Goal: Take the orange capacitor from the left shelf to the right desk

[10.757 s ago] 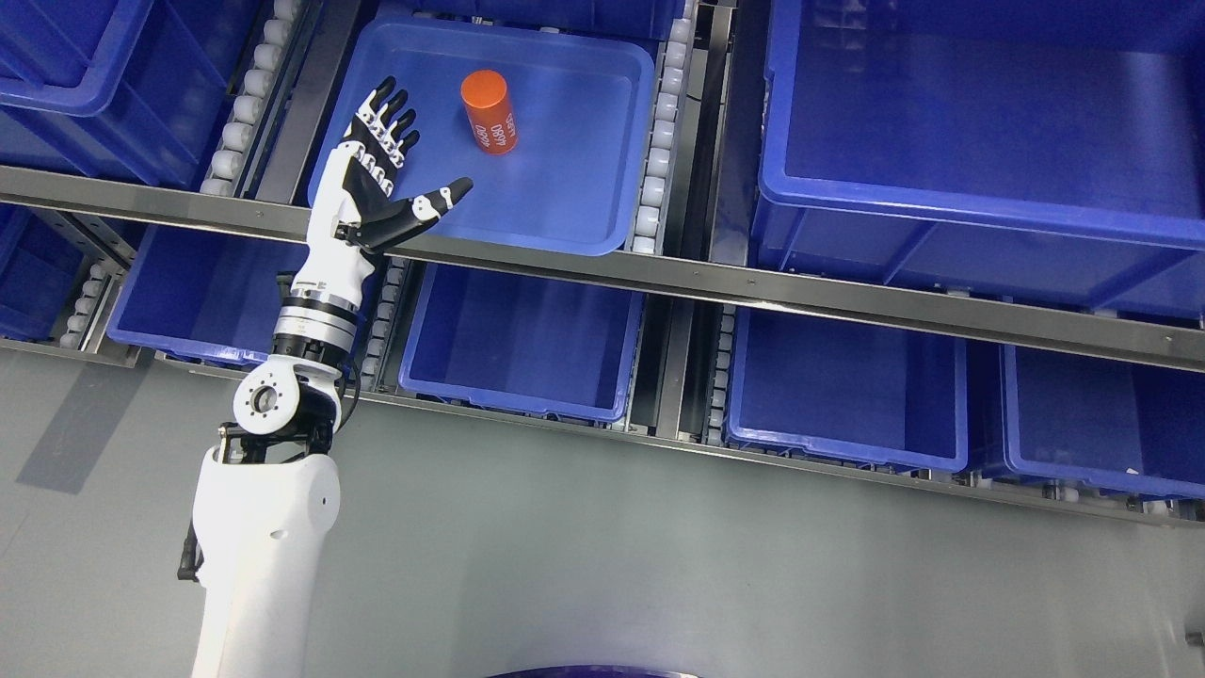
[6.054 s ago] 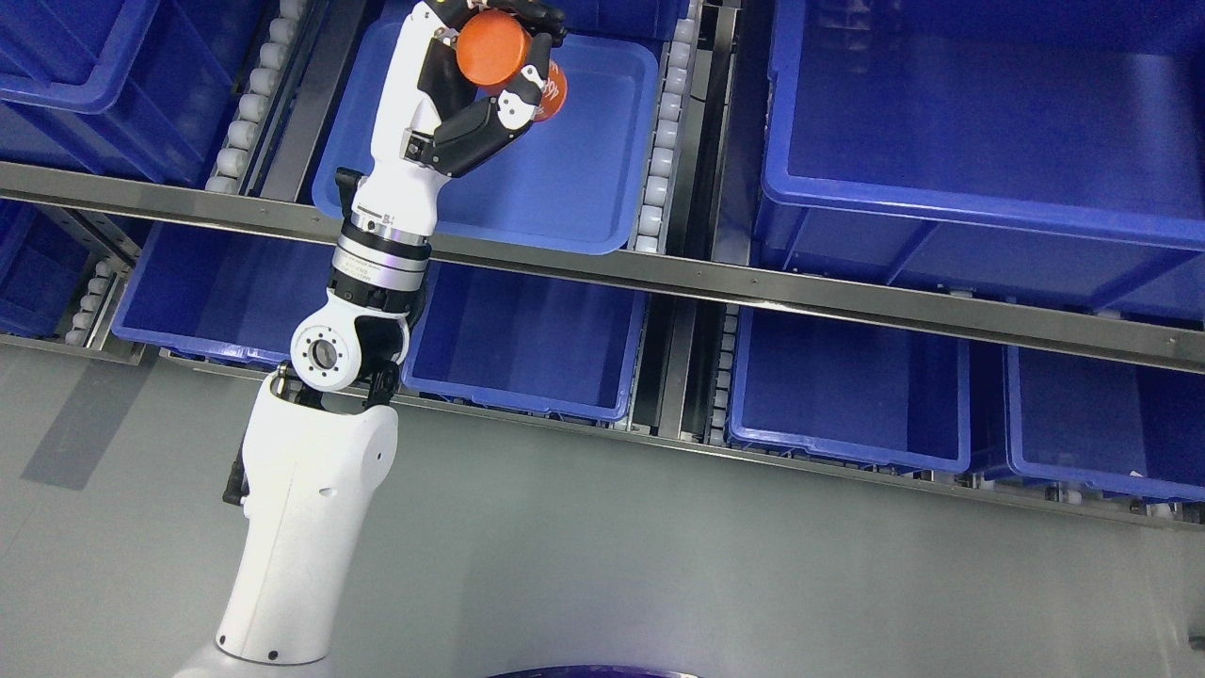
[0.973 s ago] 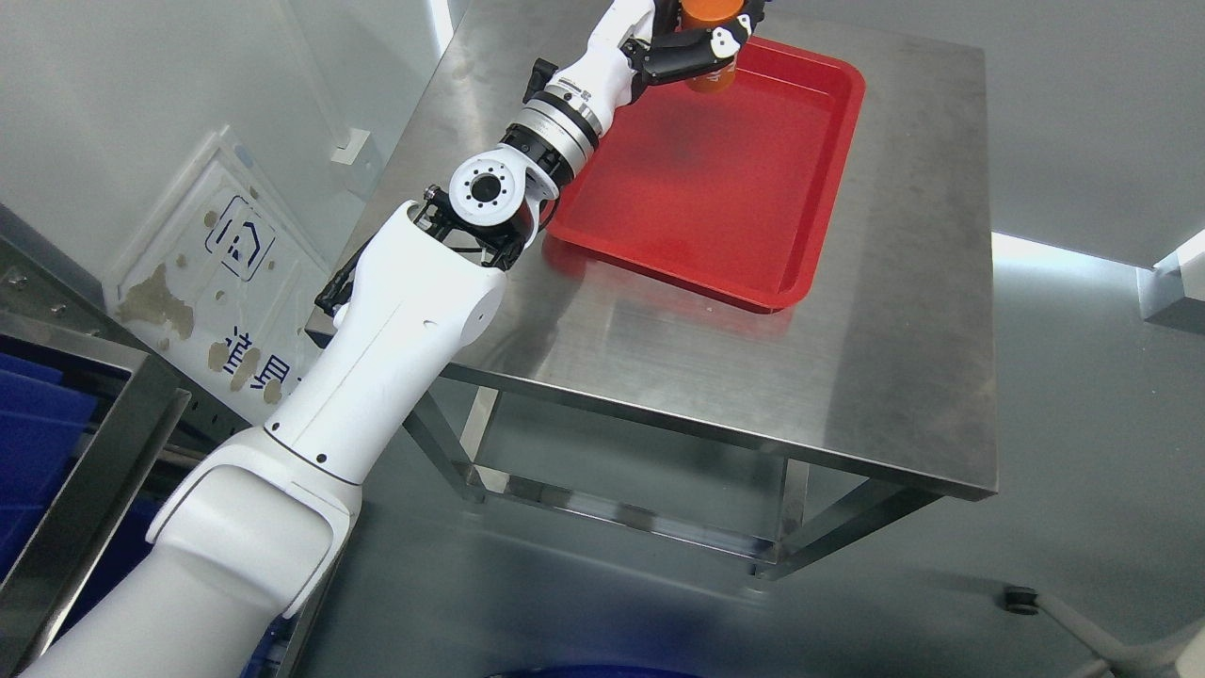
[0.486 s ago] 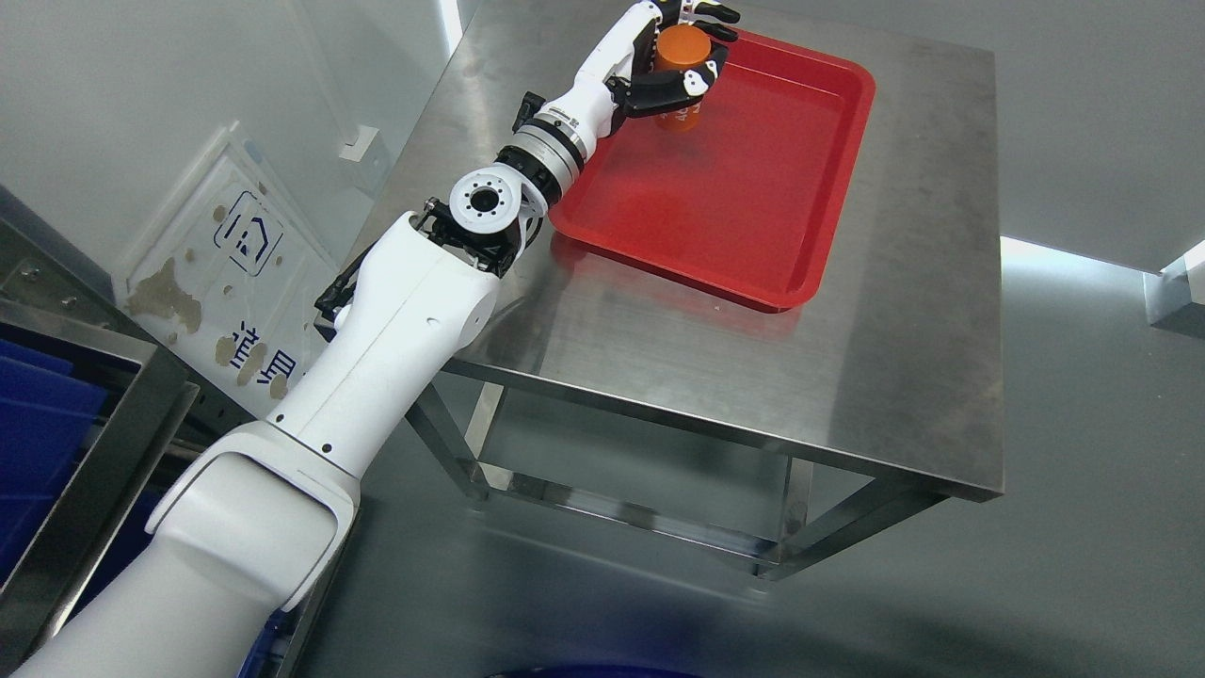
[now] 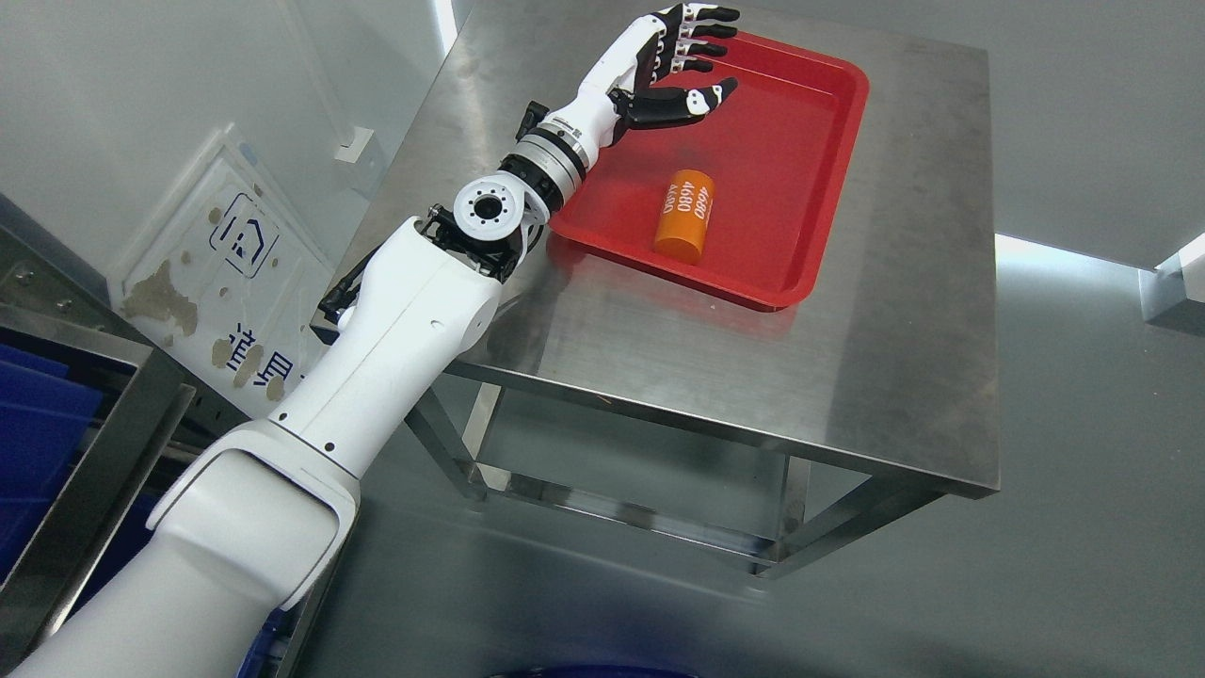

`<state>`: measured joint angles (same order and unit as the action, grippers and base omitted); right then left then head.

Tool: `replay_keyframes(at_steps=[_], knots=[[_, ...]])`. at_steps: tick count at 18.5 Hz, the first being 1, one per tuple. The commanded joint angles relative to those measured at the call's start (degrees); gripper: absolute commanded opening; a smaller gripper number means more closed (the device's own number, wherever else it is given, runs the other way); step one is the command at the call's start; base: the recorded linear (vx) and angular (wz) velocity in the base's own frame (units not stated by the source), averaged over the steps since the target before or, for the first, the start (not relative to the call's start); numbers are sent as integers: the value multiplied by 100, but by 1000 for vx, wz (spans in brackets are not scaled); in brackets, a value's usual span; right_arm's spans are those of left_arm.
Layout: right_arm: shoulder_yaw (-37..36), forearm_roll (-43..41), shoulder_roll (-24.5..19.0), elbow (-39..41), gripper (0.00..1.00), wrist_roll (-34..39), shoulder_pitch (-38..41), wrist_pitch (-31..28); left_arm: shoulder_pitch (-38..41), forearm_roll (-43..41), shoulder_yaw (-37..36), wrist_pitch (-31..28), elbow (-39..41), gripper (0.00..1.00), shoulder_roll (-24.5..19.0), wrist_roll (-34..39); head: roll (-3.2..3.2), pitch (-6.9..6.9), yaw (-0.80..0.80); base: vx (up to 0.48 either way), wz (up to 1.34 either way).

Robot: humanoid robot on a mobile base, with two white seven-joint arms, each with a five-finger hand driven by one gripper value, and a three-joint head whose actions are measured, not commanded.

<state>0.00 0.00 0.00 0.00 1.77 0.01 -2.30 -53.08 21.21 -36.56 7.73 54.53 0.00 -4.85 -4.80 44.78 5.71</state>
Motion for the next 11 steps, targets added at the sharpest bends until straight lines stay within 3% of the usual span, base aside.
replay_keyframes(at_steps=[1,5,7,11], knots=[[-70,0,100,132,100,-2,192,2,-194,-3,744,44,189,91,-100,10,0,0,0,-13,0],[-62,0,100,132,100,-2,192,2,33,-38,1824,27,355,94,-100,19,0,0,0,0,0],[-70,0,100,132,100,-2,192,2,332,-82,2204,-26,995,95,-100,37,0,0,0,0,0],[-70,0,100,132,100,-2,192,2,1254,-513,2197,-279,2349,98,-202,10,0,0,0,0,0]])
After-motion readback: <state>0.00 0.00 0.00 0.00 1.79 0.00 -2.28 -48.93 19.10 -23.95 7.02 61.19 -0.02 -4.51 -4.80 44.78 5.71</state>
